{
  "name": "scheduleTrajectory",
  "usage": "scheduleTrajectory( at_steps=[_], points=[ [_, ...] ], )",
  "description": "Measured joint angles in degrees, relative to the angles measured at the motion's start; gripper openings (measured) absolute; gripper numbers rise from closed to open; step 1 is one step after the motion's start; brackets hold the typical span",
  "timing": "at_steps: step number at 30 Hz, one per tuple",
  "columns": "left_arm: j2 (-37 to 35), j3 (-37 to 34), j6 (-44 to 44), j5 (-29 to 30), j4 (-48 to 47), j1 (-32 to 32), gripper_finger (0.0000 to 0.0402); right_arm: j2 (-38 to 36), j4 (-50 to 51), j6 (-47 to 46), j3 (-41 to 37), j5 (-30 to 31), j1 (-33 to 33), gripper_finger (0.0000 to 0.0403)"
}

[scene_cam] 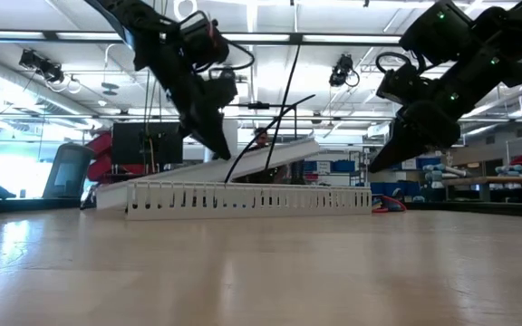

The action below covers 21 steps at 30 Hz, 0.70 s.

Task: Ziptie cables
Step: Close the white cable duct

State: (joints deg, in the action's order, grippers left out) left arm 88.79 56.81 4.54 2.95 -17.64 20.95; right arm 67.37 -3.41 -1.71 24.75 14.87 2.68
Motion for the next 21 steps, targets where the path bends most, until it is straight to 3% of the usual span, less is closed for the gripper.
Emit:
scheduleTrajectory(
  at_steps=[9,21],
  points=[
    [0.00,2.33,-1.14,-13.56,-1.81,-0.13,0.0001,0.00,1.23,0.23,0.00,0.05,1.93,0.0004],
    [4.04,2.26,0.19,-14.47,-2.09,-2.27,0.0001,0.00,-0.44,3.84,0.00,0.01,2.34,0.0004]
  ],
)
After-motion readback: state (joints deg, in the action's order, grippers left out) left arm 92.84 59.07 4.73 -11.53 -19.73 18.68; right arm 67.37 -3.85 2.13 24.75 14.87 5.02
